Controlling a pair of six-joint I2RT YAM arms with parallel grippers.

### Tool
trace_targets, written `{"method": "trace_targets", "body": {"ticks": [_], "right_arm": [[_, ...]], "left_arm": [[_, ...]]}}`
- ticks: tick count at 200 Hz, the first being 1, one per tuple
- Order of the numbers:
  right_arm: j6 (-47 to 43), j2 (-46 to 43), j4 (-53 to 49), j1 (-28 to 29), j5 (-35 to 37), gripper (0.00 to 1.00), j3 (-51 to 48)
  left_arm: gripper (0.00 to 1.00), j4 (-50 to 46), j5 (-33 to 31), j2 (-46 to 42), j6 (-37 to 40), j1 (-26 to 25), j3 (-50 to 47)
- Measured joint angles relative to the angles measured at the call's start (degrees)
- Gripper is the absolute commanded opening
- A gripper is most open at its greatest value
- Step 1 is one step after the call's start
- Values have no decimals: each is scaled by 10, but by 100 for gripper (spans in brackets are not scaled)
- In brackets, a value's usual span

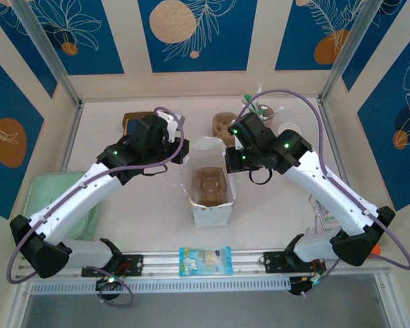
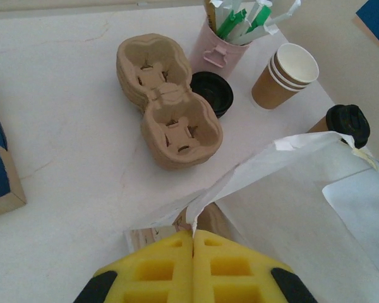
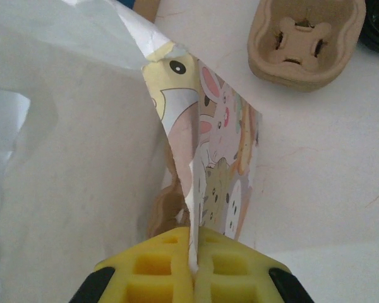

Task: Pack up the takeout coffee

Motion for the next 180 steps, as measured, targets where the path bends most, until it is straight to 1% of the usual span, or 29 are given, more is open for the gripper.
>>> {"method": "trace_targets", "body": {"ticks": [37,47,56,74,94,110,121,131,145,156,161,169,180], "right_arm": [[0,0,2,-17,-1,4,-7],[0,0,2,-19,-1,5,-7],[-1,0,3,-21,-1,9,-7],[-3,0,4,-23,-5,21,-7],[-4,0,4,-24,-9,45,-7],[-9,1,4,-26,-12,61,-7],[-9,1,3,-27,-11,68,-6],[-13,1,1,-27,-11,72,-4],[-16,1,0,-27,-10,77,3],[-15,1,-2,-27,-8,82,10],[-17,1,-3,-27,-6,87,14],[-18,0,-6,-28,-1,100,22],[-29,-1,-13,-30,12,99,33]], "left_arm": [[0,3,9,3,-1,2,-4],[2,5,11,3,-2,2,-5],[5,9,13,3,-2,4,-7],[19,12,15,4,-2,8,-7],[36,16,15,6,-1,15,-7],[46,19,15,6,-5,18,-7],[53,19,15,6,0,20,-7],[59,19,14,6,-2,21,-7],[64,19,14,6,0,23,-7],[66,19,14,5,4,24,-7],[66,18,14,4,4,24,-7],[67,18,13,2,6,24,-7],[69,19,12,-6,9,24,-7]]}}
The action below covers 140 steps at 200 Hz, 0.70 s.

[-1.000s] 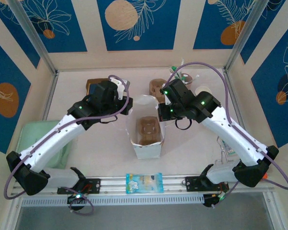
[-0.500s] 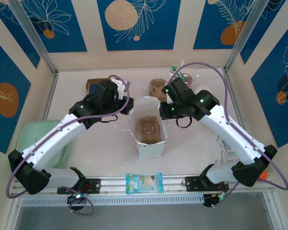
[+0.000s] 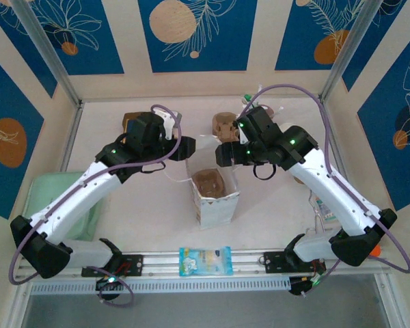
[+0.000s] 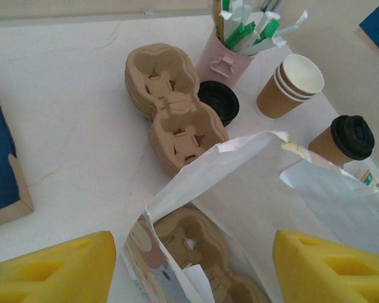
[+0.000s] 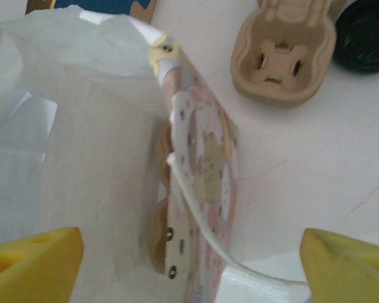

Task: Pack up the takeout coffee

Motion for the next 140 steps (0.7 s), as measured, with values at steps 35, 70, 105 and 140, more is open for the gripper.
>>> {"method": "trace_targets", "body": {"ticks": [35,70,105,140], "right_arm": [[-4,-22,-27,-72,31,99,21],[8,-59,-49,-207,33,99,6],[41,-83,-60,-325,15,99,-48],[61,-66,-65,-412,6,99,-85]], "left_arm": [[73,19,-2,-55,9,2,-17],[78,44,-1,-106,9,10,-58],[83,48,2,-112,6,20,-92],[86,59,3,-120,-9,27,-142]]}}
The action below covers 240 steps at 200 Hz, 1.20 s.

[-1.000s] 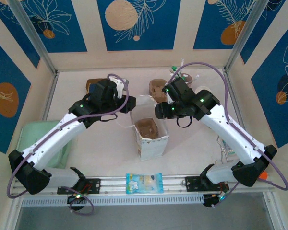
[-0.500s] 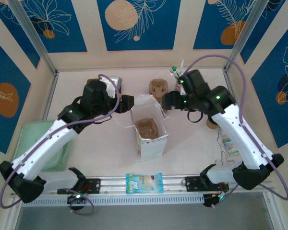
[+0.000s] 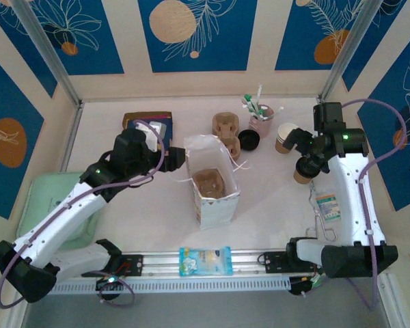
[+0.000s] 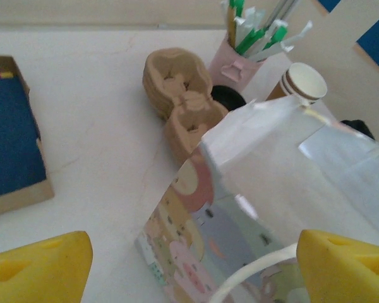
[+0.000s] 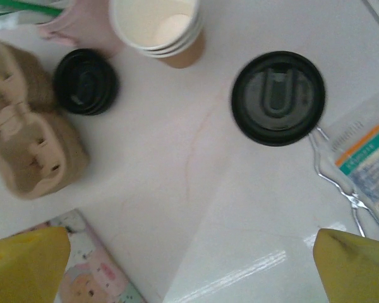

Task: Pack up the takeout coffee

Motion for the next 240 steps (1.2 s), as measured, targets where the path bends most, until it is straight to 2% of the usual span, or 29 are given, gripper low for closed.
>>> {"method": "trace_targets", "body": {"ticks": [36,67,140,240], "right_arm": [[0,22,17,-67,-14,99,-47],[0,33,40,-104,-22,99,-80],[-11,112,97,-106,-14,99,-118],[-47,190,143,-102,1,99,-122]], "left_arm": [[89,58,29,-72,-45,37,-99],[89,87,48,-115,-66,58,-127],[90,123,86,-150,-86,90,-150],[91,112,92,-166,-87,104,-155]]}}
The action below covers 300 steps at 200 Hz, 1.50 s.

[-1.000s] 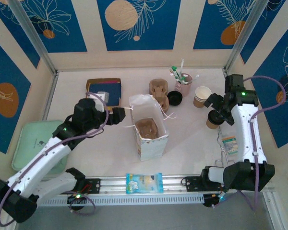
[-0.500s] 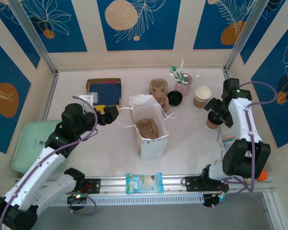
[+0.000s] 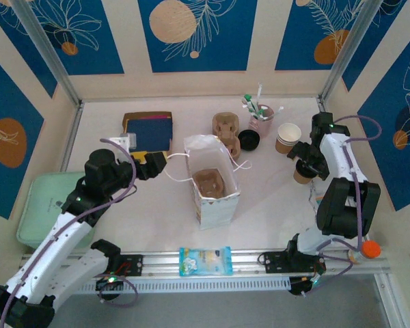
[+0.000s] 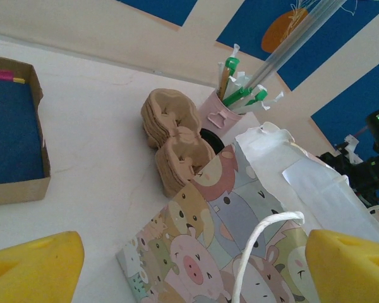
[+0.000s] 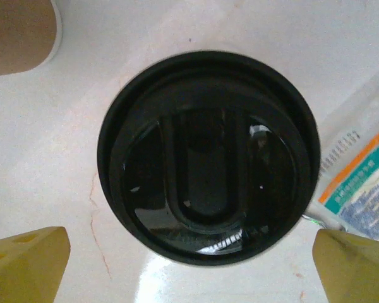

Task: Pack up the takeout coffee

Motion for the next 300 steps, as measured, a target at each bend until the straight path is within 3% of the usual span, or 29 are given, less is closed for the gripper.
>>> {"method": "trace_targets", "body": {"ticks": [177,300], "right_arm": [[-16,46,26,9,46,100,3],[-21,45,24,56,34,99,14]], "left_arm": [[91,-31,2,-18,11,3,1],[91,-42,1,-29,11,3,1]]}}
